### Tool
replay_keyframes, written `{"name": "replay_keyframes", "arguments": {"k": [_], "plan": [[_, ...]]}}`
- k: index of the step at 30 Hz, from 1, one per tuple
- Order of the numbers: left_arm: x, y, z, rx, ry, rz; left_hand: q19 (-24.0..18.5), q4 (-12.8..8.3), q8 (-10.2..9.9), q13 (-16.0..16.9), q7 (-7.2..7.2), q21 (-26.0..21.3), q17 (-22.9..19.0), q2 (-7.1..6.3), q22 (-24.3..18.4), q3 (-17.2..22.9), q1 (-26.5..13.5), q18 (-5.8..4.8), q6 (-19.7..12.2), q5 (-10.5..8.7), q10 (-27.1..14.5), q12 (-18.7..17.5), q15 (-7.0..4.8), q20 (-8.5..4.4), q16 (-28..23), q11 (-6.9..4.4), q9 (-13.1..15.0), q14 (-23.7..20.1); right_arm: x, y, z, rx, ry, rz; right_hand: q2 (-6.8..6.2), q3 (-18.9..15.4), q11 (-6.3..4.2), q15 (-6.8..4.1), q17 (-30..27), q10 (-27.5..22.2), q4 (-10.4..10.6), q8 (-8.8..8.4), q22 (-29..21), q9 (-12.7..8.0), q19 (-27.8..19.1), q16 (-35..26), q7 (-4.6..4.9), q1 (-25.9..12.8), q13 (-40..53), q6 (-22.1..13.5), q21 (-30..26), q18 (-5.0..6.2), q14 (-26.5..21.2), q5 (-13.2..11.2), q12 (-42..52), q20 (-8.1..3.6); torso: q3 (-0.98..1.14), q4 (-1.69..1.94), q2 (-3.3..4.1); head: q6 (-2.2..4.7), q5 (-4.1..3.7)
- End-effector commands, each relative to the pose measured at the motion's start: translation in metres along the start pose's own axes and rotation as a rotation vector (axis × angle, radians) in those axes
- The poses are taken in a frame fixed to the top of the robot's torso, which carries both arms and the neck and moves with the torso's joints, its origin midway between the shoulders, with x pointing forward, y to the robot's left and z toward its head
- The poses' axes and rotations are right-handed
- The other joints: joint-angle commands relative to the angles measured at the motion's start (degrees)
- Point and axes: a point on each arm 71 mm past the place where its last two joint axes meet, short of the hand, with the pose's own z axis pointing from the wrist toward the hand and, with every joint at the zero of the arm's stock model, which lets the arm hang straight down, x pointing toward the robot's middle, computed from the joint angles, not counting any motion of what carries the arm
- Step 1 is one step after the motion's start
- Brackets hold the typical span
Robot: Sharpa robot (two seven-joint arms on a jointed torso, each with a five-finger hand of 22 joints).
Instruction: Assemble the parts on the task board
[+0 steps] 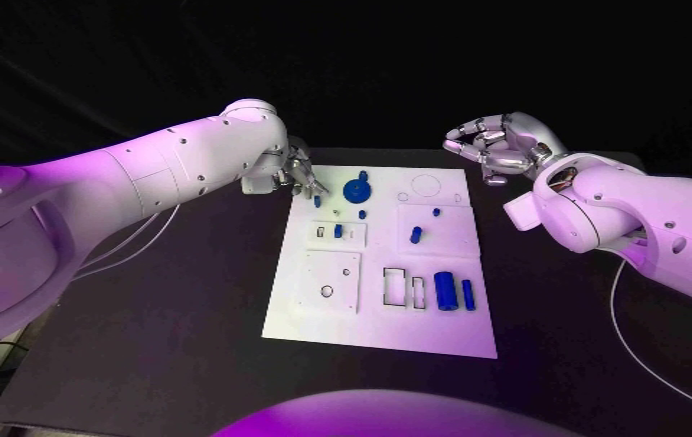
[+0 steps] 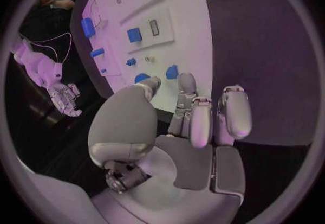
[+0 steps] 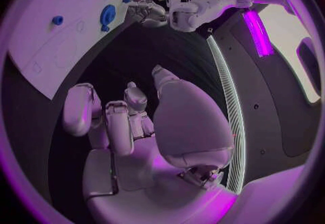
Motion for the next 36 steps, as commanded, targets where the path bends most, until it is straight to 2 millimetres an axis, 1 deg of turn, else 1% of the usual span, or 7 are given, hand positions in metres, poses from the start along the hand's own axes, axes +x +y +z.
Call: {"name": "replay_keyframes", "arguments": {"k": [1,13,20,23,26,29,36], "plan": [[0.0032,-0.0021,0.0009,0.006,0.031,0.001,0.19,-0.12,0.39,-0.01,-0.09,0.29,5.71,0.28,0.02,0.44,0.57,0.2,-0.17,0.36,0.3,0.3,-0.46,-0.06,-0.07,-0.2,0.12,3.59,0.0019,0.0005,0.0002,-0.007,0.016,0.002,-0.04,-0.18,-0.01,-0.14,4.14,-0.21,0.04,0.36,1.64,-0.05,-0.24,-0.19,-0.03,-0.47,0.07,-0.57,-0.31,1.03,2.63,0.25,-0.05,-0.02,0.02,-0.04,-0.01,-0.05,0.0],[0.0051,-0.0032,0.0022,0.014,0.038,-0.017,0.22,-0.18,0.67,-0.01,-0.16,0.32,5.64,0.98,0.12,1.2,2.09,0.18,-0.35,0.39,0.33,0.36,-0.51,-0.1,-0.08,-0.26,0.57,3.59,0.0027,0.0008,0.0004,-0.008,0.018,0.003,-0.04,-0.18,-0.01,-0.14,4.14,-0.21,0.04,0.36,1.64,-0.05,-0.24,-0.19,-0.03,-0.47,0.07,-0.57,-0.31,1.03,2.63,0.25,-0.05,-0.02,0.02,0.03,-0.04,-0.22,0.01],[0.0057,-0.0033,0.0027,0.032,0.054,-0.047,0.13,-0.56,1.12,-0.29,-0.39,0.27,5.6,2.17,0.12,4.01,6.47,0.2,-0.69,0.27,0.21,0.22,-0.72,-0.21,-0.06,-0.49,1.37,3.59,0.0025,0.0006,0.0006,-0.008,0.018,0.003,0.02,-0.2,-0.03,-0.16,4.08,-0.13,-0.01,0.45,1.59,-0.08,-0.28,-0.22,-0.04,-0.42,0.1,-0.56,-0.43,1.05,2.62,0.33,0.01,-0.03,0.01,0.01,-0.04,-0.2,0.04],[0.0053,-0.0028,0.0029,0.037,0.053,-0.057,0.11,-1.36,1.54,-0.39,-0.61,0.27,5.52,2.75,0.19,7.11,10.11,0.2,-0.91,0.21,0.22,0.14,-0.92,-0.34,-0.07,-0.73,1.99,3.58,0.0021,0.0004,0.0006,-0.008,0.017,0.002,0.02,-0.2,-0.03,-0.16,4.08,-0.13,-0.01,0.45,1.59,-0.08,-0.28,-0.22,-0.04,-0.42,0.1,-0.56,-0.43,1.05,2.62,0.33,0.01,-0.03,0.04,-0.02,-0.07,-0.21,0.13],[0.0051,-0.0022,0.003,0.045,0.055,-0.073,0.13,-3.89,2.31,-0.75,-0.47,0.3,5.58,2.63,0.33,13.28,14.01,0.18,-1.76,0.2,0.34,-0.24,-1.02,-0.47,0.0,-0.74,3.17,3.6,0.0019,0.0003,0.0005,-0.007,0.017,0.002,0.02,-0.2,-0.03,-0.16,4.08,-0.13,-0.01,0.45,1.59,-0.08,-0.28,-0.22,-0.04,-0.42,0.1,-0.56,-0.43,1.05,2.62,0.33,0.01,-0.03,0.06,-0.03,-0.06,-0.26,0.1],[0.0049,-0.0019,0.0031,0.051,0.057,-0.084,0.06,-6.18,3.31,-1.2,-0.19,0.32,5.69,1.44,0.41,19.45,14.3,0.19,-2.46,0.17,0.62,-0.62,-0.75,-0.29,0.1,-0.43,4.6,3.62,0.0019,0.0003,0.0005,-0.007,0.017,0.002,0.06,-0.19,-0.03,-0.16,3.97,-0.12,-0.01,0.48,1.5,-0.09,-0.36,-0.27,-0.05,-0.41,0.1,-0.56,-0.56,1.08,2.59,0.38,0.02,-0.03,0.06,0.0,-0.06,-0.35,0.08],[0.004,-0.0002,0.0036,0.055,0.055,-0.1,0.0,-8.21,3.91,-1.42,-0.06,0.37,5.66,0.61,0.51,23.7,13.19,0.2,-2.57,0.28,0.84,-0.72,-0.68,-0.14,0.12,-0.41,5.53,3.6,0.0017,0.0001,0.0006,-0.007,0.016,0.002,0.06,-0.19,-0.03,-0.16,3.97,-0.12,-0.01,0.48,1.5,-0.09,-0.36,-0.27,-0.05,-0.41,0.1,-0.56,-0.56,1.08,2.59,0.38,0.02,-0.03,0.05,0.03,-0.07,-0.3,0.17]]}}
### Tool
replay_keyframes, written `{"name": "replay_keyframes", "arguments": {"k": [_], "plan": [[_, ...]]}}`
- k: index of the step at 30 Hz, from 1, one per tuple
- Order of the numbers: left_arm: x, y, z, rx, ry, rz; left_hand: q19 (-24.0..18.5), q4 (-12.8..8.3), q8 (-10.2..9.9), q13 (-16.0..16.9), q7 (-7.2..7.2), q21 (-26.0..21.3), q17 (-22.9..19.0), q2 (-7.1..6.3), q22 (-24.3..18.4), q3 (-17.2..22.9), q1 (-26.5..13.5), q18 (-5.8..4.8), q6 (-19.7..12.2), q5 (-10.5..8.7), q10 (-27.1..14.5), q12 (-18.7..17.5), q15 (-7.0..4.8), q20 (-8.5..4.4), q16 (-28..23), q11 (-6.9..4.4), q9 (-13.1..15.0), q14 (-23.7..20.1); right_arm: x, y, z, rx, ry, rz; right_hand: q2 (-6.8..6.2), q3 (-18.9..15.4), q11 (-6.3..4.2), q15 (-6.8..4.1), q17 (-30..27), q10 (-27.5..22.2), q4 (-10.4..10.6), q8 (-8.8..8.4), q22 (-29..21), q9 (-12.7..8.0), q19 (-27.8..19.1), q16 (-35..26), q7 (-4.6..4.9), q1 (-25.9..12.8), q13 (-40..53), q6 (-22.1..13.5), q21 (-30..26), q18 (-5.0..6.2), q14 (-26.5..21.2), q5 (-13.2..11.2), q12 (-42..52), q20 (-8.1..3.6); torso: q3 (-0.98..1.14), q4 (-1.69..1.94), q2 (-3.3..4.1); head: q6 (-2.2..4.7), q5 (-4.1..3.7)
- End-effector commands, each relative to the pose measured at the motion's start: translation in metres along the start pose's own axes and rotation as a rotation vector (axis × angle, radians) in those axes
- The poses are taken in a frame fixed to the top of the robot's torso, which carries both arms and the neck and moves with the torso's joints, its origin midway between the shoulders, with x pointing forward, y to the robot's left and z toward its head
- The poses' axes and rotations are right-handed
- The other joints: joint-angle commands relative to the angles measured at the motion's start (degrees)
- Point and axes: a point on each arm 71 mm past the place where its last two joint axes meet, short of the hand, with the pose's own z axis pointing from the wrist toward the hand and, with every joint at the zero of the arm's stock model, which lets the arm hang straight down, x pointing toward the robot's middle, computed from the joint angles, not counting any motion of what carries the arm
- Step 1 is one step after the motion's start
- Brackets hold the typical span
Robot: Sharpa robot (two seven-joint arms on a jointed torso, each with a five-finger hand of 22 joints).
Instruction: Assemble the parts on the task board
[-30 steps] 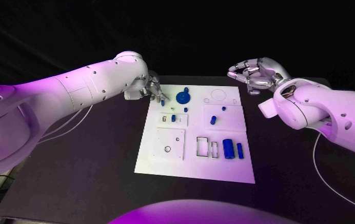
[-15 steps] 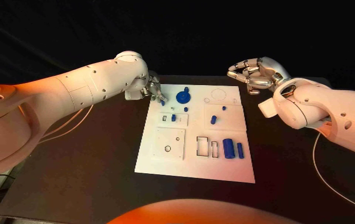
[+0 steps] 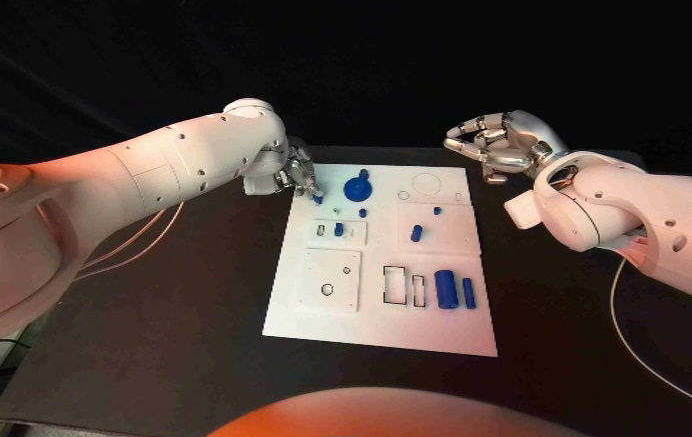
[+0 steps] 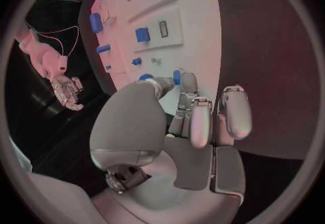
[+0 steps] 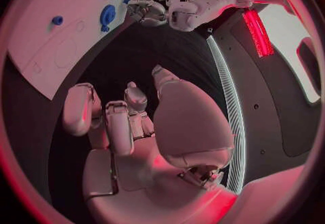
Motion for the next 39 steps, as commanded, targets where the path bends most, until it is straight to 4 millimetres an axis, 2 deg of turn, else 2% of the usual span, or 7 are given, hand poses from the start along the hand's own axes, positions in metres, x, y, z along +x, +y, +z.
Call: {"name": "replay_keyframes", "arguments": {"k": [1,11,14,17,26,31,39], "plan": [[0.001,-0.002,0.0,0.027,0.012,-0.024,-0.1,-7.66,0.4,-0.09,0.14,0.37,5.66,-0.4,0.05,8.12,-0.21,0.2,-0.29,0.28,0.52,-0.24,0.07,-0.03,0.12,-0.1,1.27,3.68,0.001,0.0,0.0,-0.008,0.015,0.002,0.06,-0.19,-0.03,-0.16,3.99,-0.12,-0.01,0.25,1.47,-0.05,-0.36,-0.27,0.16,-0.41,0.05,-0.35,-0.34,1.08,2.59,0.38,0.02,-0.03,0.01,0.02,-0.01,0.03,0.08],[0.001,0.003,-0.003,0.05,-0.002,-0.07,0.11,-11.29,1.08,0.97,-0.01,0.72,5.74,-2.75,0.6,13.44,-2.35,0.14,1.07,1.49,2.0,0.79,-0.13,-0.09,0.23,-0.32,2.15,3.72,0.001,0.0,0.0,-0.007,0.013,0.002,0.1,-0.2,-0.03,-0.17,3.99,-0.14,-0.01,0.29,1.53,-0.06,-0.3,-0.27,0.15,-0.42,0.01,-0.35,-0.27,1.06,2.59,0.46,0.01,-0.04,0.01,0.01,-0.1,0.09,0.43],[0.002,0.004,-0.009,0.076,-0.01,-0.089,0.27,-12.15,1.26,1.75,-0.24,0.9,5.6,-3.59,0.88,14.46,-3.3,0.1,1.81,2.93,3.07,1.46,-0.33,-0.26,0.18,-0.56,2.33,3.7,0.0,0.0,-0.001,-0.006,0.011,0.001,0.11,-0.2,-0.03,-0.17,4.0,-0.14,0.0,0.29,1.52,-0.06,-0.31,-0.26,0.15,-0.42,0.01,-0.35,-0.28,1.06,2.6,0.47,0.01,-0.04,0.02,0.03,-0.1,0.07,0.4],[0.005,0.006,-0.017,0.116,-0.026,-0.107,0.59,-13.02,1.42,2.93,-0.55,1.21,5.84,-4.65,1.41,15.1,-4.42,0.01,2.75,6.53,4.37,2.38,-0.61,-0.53,0.33,-0.87,2.49,3.78,-0.001,-0.001,-0.001,-0.004,0.007,0.001,0.13,-0.22,-0.04,-0.17,4.1,-0.12,0.01,0.31,1.49,-0.07,-0.34,-0.23,0.15,-0.44,0.02,-0.34,-0.34,1.08,2.63,0.52,0.02,-0.04,-0.03,0.2,-0.1,0.09,0.3],[0.011,0.007,-0.035,0.199,-0.077,-0.126,1.43,-14.14,1.22,5.07,-1.06,1.92,6.73,-5.82,2.75,15.56,-5.48,-0.26,4.29,9.58,6.45,3.81,-1.06,-0.95,0.79,-1.38,2.39,4.02,-0.004,-0.002,-0.003,-0.001,0.001,0.0,0.14,-0.24,-0.04,-0.18,4.02,-0.1,0.03,0.33,1.49,-0.08,-0.34,-0.26,0.15,-0.48,0.03,-0.34,-0.35,1.08,2.61,0.56,0.04,-0.04,-0.11,0.58,-0.22,-0.08,0.28],[0.02,0.007,-0.04,0.223,-0.099,-0.114,1.62,-14.38,1.12,5.38,-1.17,2.09,6.76,-6.07,3.06,15.64,-5.69,-0.33,4.67,10.39,6.85,3.98,-1.15,-1.05,0.82,-1.48,2.33,4.03,-0.004,-0.003,-0.003,0.001,0.0,0.0,0.14,-0.24,-0.04,-0.18,4.02,-0.1,0.03,0.33,1.49,-0.08,-0.34,-0.26,0.15,-0.48,0.03,-0.34,-0.35,1.08,2.61,0.56,0.04,-0.04,-0.08,0.42,-0.21,-0.15,0.41],[0.034,0.009,-0.04,0.22,-0.12,-0.08,1.91,-14.58,1.05,5.96,-1.28,2.32,6.84,-6.3,3.51,15.69,-5.86,-0.42,5.04,11.13,7.34,4.35,-1.25,-1.14,0.87,-1.58,2.3,4.06,-0.005,-0.005,-0.004,0.004,-0.003,0.001,0.14,-0.24,-0.04,-0.18,4.02,-0.1,0.03,0.33,1.49,-0.08,-0.34,-0.26,0.15,-0.48,0.03,-0.34,-0.35,1.08,2.61,0.56,0.04,-0.04,-0.11,0.49,-0.17,-0.32,0.51]]}}
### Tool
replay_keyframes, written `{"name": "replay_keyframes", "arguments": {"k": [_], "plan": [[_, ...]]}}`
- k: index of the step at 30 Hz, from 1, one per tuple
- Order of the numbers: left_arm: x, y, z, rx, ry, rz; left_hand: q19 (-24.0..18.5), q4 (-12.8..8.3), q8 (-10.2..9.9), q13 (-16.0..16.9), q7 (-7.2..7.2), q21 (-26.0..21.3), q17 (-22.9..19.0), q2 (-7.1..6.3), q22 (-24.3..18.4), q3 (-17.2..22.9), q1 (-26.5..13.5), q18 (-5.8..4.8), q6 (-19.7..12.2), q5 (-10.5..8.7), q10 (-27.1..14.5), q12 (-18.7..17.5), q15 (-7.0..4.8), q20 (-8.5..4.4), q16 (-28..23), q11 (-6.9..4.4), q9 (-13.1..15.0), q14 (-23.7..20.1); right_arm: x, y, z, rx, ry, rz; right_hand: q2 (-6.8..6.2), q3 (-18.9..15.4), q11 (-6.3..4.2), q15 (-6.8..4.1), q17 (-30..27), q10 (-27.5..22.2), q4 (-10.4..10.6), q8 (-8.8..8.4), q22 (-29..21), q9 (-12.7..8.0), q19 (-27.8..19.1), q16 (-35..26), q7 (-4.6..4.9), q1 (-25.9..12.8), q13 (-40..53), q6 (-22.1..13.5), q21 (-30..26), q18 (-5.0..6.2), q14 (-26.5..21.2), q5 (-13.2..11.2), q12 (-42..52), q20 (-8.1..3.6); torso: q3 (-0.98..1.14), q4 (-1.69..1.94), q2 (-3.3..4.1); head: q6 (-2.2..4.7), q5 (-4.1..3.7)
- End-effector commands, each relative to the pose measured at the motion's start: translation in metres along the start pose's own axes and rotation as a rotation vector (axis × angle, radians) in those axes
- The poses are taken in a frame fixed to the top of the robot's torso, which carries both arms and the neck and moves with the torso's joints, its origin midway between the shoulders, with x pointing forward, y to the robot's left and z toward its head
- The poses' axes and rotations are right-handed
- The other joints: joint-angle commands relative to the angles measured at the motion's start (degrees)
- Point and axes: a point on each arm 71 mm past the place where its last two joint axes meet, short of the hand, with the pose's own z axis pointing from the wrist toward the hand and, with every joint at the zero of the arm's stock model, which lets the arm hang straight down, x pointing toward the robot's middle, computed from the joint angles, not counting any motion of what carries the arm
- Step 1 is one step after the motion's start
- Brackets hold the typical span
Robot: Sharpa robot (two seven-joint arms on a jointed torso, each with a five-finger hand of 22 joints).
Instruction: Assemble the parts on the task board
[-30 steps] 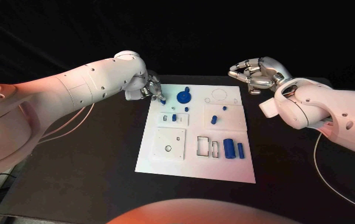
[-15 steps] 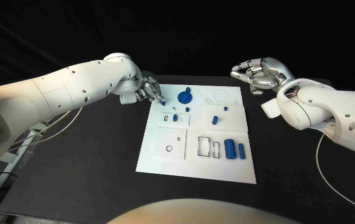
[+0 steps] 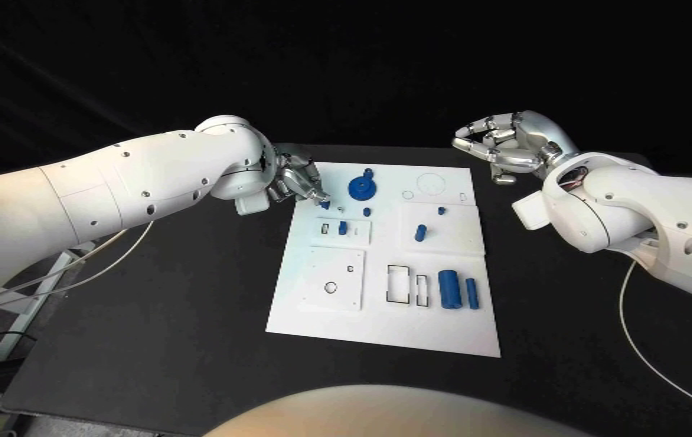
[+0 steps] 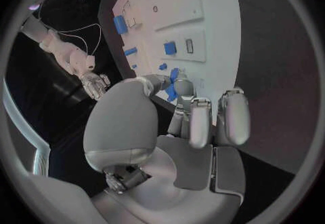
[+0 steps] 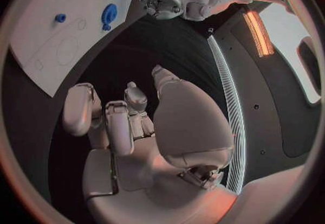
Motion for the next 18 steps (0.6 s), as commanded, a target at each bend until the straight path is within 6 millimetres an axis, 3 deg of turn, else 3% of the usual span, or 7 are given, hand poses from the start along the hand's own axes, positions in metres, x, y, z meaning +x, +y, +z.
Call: {"name": "replay_keyframes", "arguments": {"k": [1,8,18], "plan": [[0.003,-0.002,0.0,0.014,-0.045,0.026,0.49,-13.11,-0.21,0.18,0.07,0.16,6.86,-0.53,0.09,12.63,-0.06,-0.42,0.47,0.33,0.39,0.44,-0.48,-0.14,0.21,-0.06,-0.06,4.08,0.001,0.0,0.0,-0.007,0.009,0.003,0.14,-0.24,-0.04,-0.17,4.04,-0.1,0.03,0.34,1.51,-0.09,-0.34,-0.26,0.14,-0.48,0.05,-0.34,-0.36,1.08,2.6,0.23,0.04,-0.04,-0.01,-0.04,0.03,-0.11,0.09],[0.015,0.0,0.002,-0.007,-0.023,0.046,0.61,-13.21,-0.24,0.43,0.02,0.25,6.89,-0.62,0.26,12.66,-0.1,-0.46,0.63,0.63,0.6,0.6,-0.52,-0.18,0.23,-0.12,-0.08,4.09,0.001,-0.001,-0.001,-0.005,0.009,0.003,0.14,-0.24,-0.04,-0.17,4.04,-0.1,0.03,0.34,1.51,-0.09,-0.34,-0.26,0.14,-0.48,0.05,-0.34,-0.36,1.08,2.6,0.23,0.04,-0.04,0.07,-0.2,0.02,-0.24,0.27],[0.025,0.001,0.004,-0.037,0.011,0.08,0.89,-13.4,-0.34,1.01,-0.1,0.48,6.96,-0.9,0.7,12.76,-0.35,-0.55,1.04,1.74,1.12,0.97,-0.64,-0.31,0.29,-0.24,-0.11,4.12,0.001,-0.002,-0.001,-0.003,0.009,0.004,0.14,-0.24,-0.04,-0.17,4.04,-0.1,0.03,0.34,1.51,-0.09,-0.34,-0.26,0.14,-0.48,0.05,-0.34,-0.36,1.08,2.6,0.23,0.04,-0.04,0.09,-0.13,0.04,-0.45,0.32]]}}
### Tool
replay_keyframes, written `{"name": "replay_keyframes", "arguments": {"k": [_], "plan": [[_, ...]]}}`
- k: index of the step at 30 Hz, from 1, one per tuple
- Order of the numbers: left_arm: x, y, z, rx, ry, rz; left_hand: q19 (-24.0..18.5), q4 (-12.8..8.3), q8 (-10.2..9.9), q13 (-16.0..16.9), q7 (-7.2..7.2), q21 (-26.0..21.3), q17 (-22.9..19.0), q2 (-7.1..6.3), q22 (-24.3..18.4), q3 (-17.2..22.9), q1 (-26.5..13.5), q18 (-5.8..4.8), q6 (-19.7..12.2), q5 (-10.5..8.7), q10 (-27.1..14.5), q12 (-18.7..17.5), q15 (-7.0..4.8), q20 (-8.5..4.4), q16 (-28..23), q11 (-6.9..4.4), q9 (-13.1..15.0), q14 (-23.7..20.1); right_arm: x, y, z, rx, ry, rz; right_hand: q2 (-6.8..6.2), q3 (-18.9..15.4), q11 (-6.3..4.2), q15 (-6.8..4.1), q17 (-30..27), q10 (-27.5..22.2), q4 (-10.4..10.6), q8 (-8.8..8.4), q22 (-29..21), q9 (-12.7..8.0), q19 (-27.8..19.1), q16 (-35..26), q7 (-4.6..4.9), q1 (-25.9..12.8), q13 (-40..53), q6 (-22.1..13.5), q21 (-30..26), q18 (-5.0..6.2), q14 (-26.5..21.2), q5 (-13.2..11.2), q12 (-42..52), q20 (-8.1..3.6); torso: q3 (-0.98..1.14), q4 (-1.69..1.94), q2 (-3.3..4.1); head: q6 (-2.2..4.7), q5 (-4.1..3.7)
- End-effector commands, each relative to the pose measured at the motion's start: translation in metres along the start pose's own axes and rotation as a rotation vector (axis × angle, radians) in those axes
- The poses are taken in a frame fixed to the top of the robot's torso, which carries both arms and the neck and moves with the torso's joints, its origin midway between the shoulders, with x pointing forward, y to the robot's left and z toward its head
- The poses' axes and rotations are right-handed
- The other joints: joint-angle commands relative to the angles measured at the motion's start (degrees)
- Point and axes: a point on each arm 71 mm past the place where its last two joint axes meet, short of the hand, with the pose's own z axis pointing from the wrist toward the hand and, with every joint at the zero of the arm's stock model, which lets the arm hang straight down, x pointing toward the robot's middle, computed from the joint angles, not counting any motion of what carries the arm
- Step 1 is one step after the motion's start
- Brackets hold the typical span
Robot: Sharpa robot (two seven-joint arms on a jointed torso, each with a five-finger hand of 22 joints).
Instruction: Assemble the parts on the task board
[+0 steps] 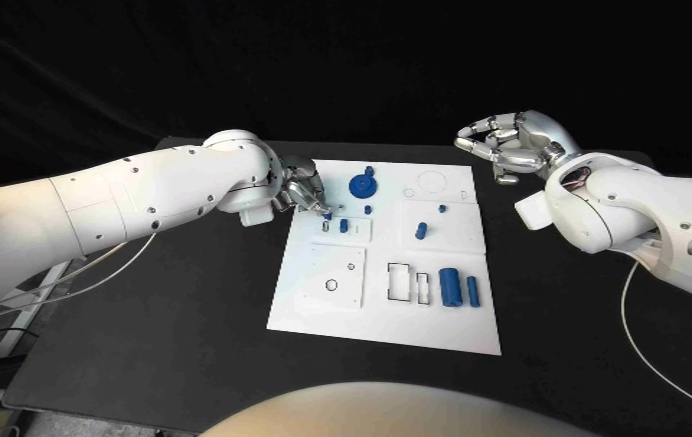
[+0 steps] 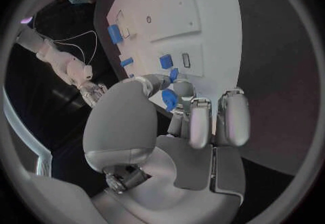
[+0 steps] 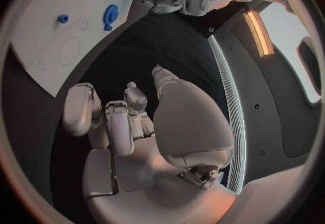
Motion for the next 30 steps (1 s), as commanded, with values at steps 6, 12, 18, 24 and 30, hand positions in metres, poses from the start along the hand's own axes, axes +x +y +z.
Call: {"name": "replay_keyframes", "arguments": {"k": [6,12,18,24,30], "plan": [[0.0047,-0.0006,0.0007,-0.039,0.024,0.059,0.64,-13.37,-0.29,0.46,-0.02,0.39,7.09,-0.82,0.74,12.97,-0.33,-0.6,0.73,1.47,0.8,0.57,-0.52,0.01,0.37,-0.12,0.11,3.94,0.0009,0.0002,-0.0003,-0.008,0.009,0.003,0.16,-0.38,-0.05,-0.19,3.97,-0.14,0.08,0.45,1.51,-0.15,-0.33,-0.3,0.13,-0.66,-0.05,-0.35,-0.41,1.08,2.59,0.41,0.0,-0.06,0.02,0.0,0.01,-0.17,0.08],[0.0057,-0.0001,0.0008,-0.051,0.031,0.073,0.68,-13.43,-0.32,0.65,-0.05,0.43,7.08,-0.93,0.81,12.97,-0.45,-0.61,0.84,2.0,0.95,0.68,-0.56,-0.03,0.37,-0.15,0.13,3.94,0.0009,0.0001,-0.0004,-0.008,0.009,0.003,0.16,-0.38,-0.05,-0.19,3.97,-0.14,0.08,0.45,1.51,-0.15,-0.33,-0.3,0.13,-0.66,-0.05,-0.35,-0.41,1.08,2.59,0.41,0.0,-0.06,-0.01,0.02,0.01,-0.2,0.08],[0.0069,-0.0002,0.0015,-0.058,0.04,0.08,0.72,-13.45,-0.32,0.76,-0.08,0.47,7.1,-0.95,0.87,12.98,-0.52,-0.62,0.9,2.27,1.03,0.75,-0.57,-0.04,0.38,-0.17,0.15,3.95,0.0011,0.0,-0.0004,-0.008,0.01,0.003,0.16,-0.38,-0.05,-0.19,3.97,-0.14,0.08,0.45,1.51,-0.15,-0.33,-0.3,0.13,-0.66,-0.05,-0.35,-0.41,1.08,2.59,0.41,0.0,-0.06,-0.01,0.01,0.04,-0.24,0.11],[0.0097,-0.0011,0.0036,-0.058,0.045,0.082,0.72,-13.45,-0.32,0.76,-0.08,0.47,7.1,-0.95,0.87,12.98,-0.52,-0.62,0.9,2.27,1.03,0.75,-0.57,-0.04,0.38,-0.17,0.15,3.95,0.0013,0.0001,-0.0003,-0.009,0.01,0.004,0.16,-0.38,-0.05,-0.19,3.97,-0.14,0.08,0.45,1.51,-0.15,-0.33,-0.3,0.13,-0.66,-0.05,-0.35,-0.41,1.08,2.59,0.41,0.0,-0.06,-0.03,0.0,0.05,-0.31,0.14],[0.0123,-0.0013,0.0051,-0.057,0.05,0.082,0.72,-13.45,-0.32,0.76,-0.08,0.47,7.1,-0.95,0.87,12.98,-0.52,-0.62,0.9,2.27,1.03,0.75,-0.57,-0.04,0.38,-0.17,0.15,3.95,0.0014,0.0001,-0.0003,-0.009,0.011,0.004,0.16,-0.38,-0.05,-0.19,3.97,-0.14,0.08,0.45,1.51,-0.15,-0.33,-0.3,0.13,-0.66,-0.05,-0.35,-0.41,1.08,2.59,0.41,0.0,-0.06,0.03,-0.02,0.04,-0.48,0.12]]}}
